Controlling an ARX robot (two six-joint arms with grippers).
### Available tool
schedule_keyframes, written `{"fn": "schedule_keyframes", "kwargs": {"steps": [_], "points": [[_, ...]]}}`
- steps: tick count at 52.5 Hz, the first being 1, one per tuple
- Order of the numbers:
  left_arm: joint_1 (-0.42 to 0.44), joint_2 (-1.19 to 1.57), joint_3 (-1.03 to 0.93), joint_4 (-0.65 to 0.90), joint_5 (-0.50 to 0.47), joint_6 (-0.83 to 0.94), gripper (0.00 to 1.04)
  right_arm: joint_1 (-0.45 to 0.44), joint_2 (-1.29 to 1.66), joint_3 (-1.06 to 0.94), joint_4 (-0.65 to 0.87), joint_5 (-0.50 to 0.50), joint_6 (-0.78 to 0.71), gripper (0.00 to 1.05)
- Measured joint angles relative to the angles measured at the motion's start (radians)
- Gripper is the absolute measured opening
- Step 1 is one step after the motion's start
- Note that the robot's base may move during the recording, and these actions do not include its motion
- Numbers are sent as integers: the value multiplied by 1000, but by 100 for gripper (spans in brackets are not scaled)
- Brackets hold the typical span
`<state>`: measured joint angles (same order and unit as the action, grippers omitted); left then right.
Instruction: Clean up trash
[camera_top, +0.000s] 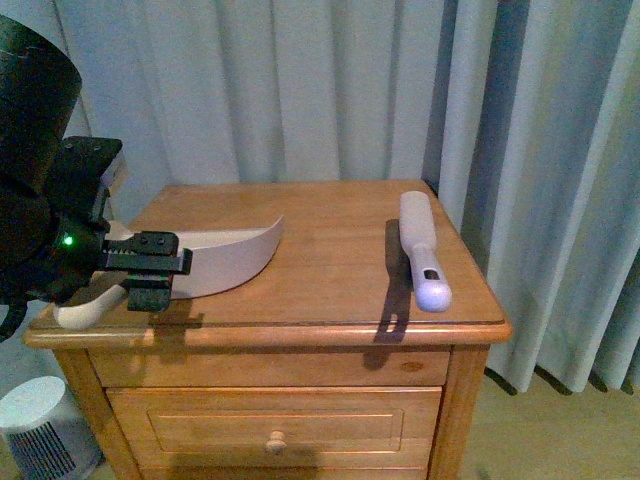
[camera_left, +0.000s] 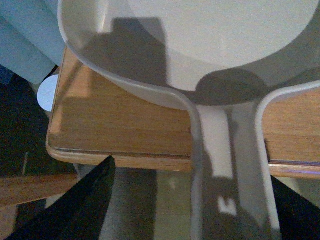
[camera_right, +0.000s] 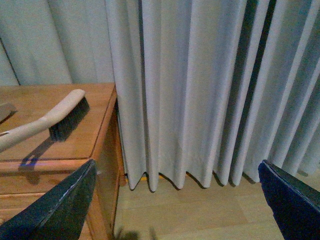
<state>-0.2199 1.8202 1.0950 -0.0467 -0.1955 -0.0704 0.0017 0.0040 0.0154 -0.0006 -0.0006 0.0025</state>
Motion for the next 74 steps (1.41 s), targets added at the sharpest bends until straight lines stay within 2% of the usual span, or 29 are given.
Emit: {"fn": "schedule_keyframes", "kwargs": {"steps": [11,14,24,39,48,54,74], "points": [[0,-7,-2,-1,10,14,34,0,0,0,0,0,0,97],[1,-13,-5,-1,8,16,29,0,0,0,0,0,0,97],[7,-63,-42,22,-16,42,28,0,0,0,0,0,0,97],[-25,-306,-219,307,-132,200,28,0,0,0,0,0,0,97],[-98,-533,-382,514,-189,258,28,0,0,0,0,0,0,97],[-145,-684,-478,589,-224,272,28,0,0,0,0,0,0,97],[-322,-1219,-758,653,-318,369,28,0,0,0,0,0,0,97]]}}
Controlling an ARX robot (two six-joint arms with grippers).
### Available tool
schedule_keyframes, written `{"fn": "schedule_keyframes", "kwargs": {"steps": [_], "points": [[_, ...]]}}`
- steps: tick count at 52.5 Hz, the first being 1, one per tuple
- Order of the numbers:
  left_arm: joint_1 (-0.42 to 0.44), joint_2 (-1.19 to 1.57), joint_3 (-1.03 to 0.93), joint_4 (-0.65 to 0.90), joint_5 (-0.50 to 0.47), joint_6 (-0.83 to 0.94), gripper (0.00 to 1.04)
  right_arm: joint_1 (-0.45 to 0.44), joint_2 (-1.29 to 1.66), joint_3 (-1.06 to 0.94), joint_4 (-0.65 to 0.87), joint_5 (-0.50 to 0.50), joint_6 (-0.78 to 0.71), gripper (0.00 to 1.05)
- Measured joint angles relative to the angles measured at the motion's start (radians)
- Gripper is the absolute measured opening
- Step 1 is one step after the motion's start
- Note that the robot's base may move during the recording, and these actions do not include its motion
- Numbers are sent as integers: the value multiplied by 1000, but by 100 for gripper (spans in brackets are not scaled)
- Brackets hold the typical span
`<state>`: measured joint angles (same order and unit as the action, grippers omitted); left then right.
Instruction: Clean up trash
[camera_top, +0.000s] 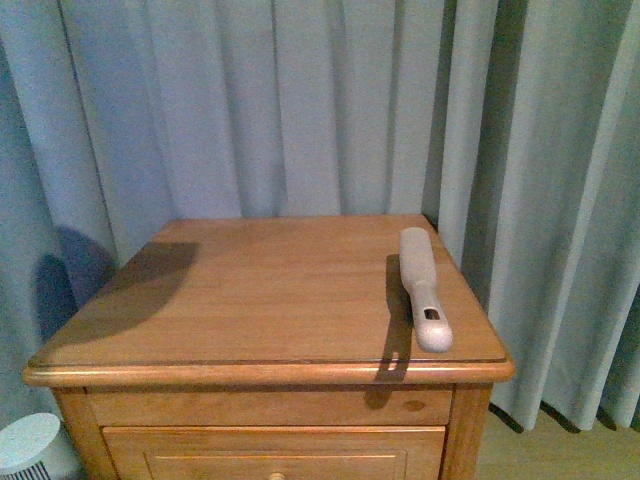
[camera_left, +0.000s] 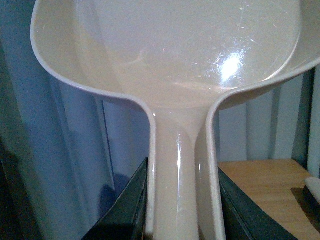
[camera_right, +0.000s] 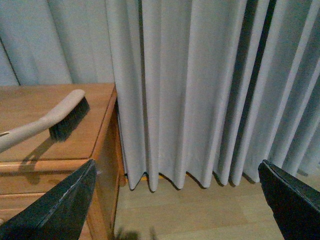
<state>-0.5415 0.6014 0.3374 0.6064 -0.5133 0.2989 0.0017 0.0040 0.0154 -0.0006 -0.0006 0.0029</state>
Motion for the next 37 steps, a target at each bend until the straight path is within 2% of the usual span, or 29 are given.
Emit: {"fn": "schedule_keyframes", "kwargs": {"steps": [8,15,19,24,31,37], "points": [[-32,-208,-53,-119,-13,-13,28,0,0,0,0,0,0,97],[-32,-240,-56,-125,-15,-27,28,0,1,0,-1,5,-1,97],[-32,-240,-58,-128,-10,-27,28,92,66,30,-79,240,-34,97],[-32,-240,-58,-128,-12,-29,28,194,178,62,-54,384,-42,97],[-32,-240,-58,-128,-12,-31,28,304,410,183,60,407,-26,97],[-32,-240,-58,-128,-12,-31,28,374,698,371,62,381,42,97]]}}
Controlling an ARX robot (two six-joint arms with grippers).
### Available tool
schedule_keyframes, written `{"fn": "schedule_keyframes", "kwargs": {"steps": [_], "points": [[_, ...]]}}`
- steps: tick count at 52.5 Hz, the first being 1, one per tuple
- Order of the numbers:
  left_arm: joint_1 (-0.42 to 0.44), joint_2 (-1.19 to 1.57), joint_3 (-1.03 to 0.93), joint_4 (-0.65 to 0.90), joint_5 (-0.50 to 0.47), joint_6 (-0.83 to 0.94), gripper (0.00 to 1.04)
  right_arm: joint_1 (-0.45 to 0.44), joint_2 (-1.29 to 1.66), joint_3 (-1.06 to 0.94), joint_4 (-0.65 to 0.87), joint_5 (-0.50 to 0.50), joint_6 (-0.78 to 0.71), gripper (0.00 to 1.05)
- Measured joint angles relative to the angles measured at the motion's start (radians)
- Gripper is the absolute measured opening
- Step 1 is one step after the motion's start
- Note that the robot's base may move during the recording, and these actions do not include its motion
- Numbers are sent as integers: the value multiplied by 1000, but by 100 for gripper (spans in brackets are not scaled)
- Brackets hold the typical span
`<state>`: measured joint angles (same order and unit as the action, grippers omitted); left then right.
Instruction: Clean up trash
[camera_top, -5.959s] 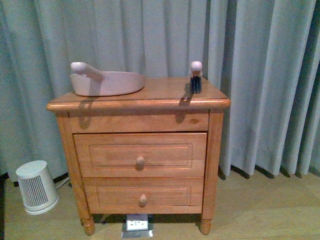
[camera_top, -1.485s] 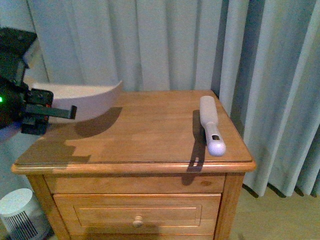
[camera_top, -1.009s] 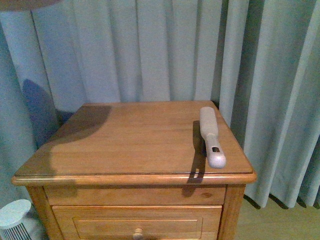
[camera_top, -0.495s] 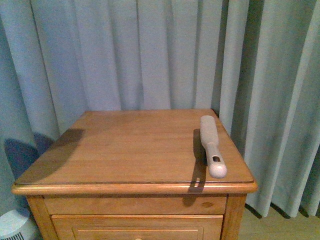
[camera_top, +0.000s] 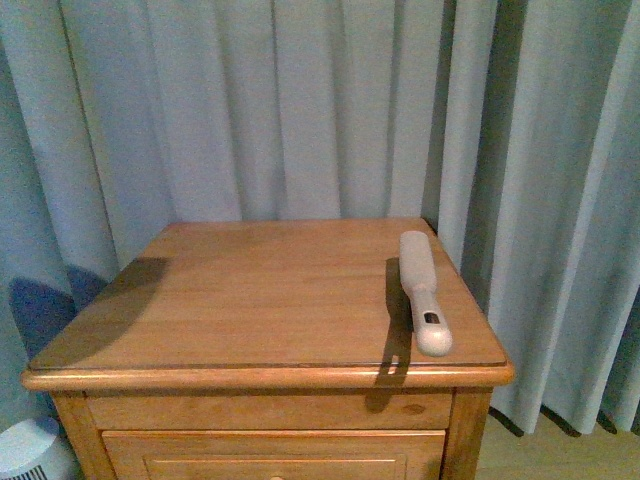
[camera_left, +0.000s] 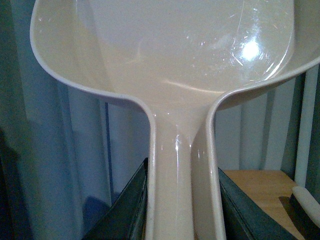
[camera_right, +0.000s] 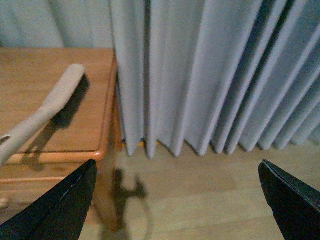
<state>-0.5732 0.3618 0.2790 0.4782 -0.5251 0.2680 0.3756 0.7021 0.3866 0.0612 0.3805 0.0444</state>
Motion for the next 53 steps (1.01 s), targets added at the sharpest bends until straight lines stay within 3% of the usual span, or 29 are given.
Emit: {"fn": "schedule_keyframes", "kwargs": {"steps": [15,26,53], "points": [[0,0,0,0,-1,0,28,117,612,509,-257,-69,330,97],[0,0,0,0,-1,0,28,171,887,757,-349,-90,460,97],[0,0,0,0,0,0,28,190,1222,1030,-461,-107,619,97]]}}
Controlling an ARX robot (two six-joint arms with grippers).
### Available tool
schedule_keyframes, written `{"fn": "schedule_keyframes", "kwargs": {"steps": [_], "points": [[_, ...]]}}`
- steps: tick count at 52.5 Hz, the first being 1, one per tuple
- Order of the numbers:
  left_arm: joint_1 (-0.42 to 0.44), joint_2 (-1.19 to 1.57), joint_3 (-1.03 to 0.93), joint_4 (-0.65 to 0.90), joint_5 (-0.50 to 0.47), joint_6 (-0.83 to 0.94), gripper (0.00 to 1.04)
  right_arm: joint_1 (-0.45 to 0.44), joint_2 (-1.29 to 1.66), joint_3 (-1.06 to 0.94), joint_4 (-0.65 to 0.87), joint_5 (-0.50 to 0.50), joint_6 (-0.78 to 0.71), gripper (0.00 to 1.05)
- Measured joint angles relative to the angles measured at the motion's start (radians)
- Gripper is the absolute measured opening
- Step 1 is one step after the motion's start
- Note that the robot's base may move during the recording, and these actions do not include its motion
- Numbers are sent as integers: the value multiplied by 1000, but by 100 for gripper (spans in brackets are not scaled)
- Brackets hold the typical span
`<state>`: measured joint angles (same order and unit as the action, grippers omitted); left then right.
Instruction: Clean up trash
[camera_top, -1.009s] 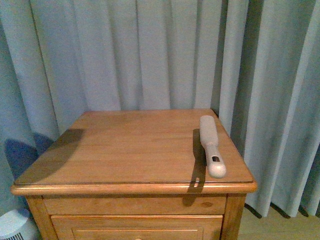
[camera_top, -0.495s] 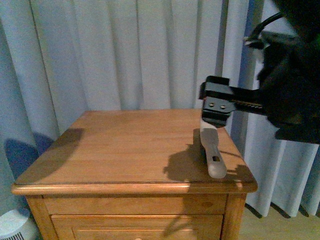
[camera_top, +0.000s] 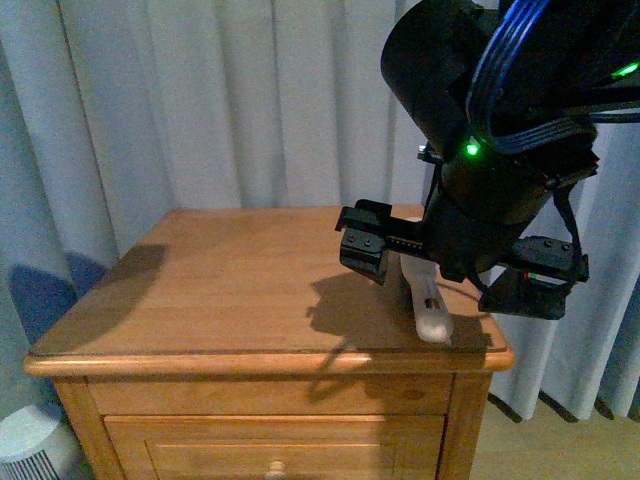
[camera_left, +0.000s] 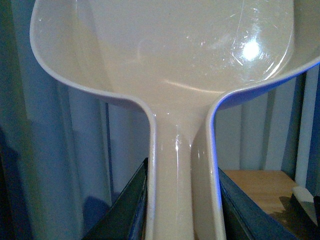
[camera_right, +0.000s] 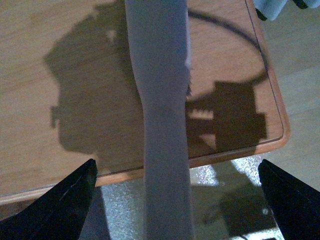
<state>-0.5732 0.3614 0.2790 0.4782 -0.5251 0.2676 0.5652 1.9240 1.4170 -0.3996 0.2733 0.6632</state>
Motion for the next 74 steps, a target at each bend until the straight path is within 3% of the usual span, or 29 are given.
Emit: {"fn": "schedule_keyframes", "kwargs": {"steps": [7,15,23,30,51,67,74], "points": [[0,0,0,0,0,0,28,0,27,18,-8,-5,21,95],[0,0,0,0,0,0,28,0,48,18,-22,-8,36,65],[0,0,0,0,0,0,28,-3,49,18,-21,-7,41,46],[0,0,0,0,0,0,28,-8,48,15,-13,-10,41,22],[0,0,0,0,0,0,28,-29,-83,-112,151,32,-45,20],[0,0,0,0,0,0,28,-13,-560,-484,521,122,-354,20],[0,0,0,0,-1,0,28,6,-874,-710,565,166,-500,20]]}}
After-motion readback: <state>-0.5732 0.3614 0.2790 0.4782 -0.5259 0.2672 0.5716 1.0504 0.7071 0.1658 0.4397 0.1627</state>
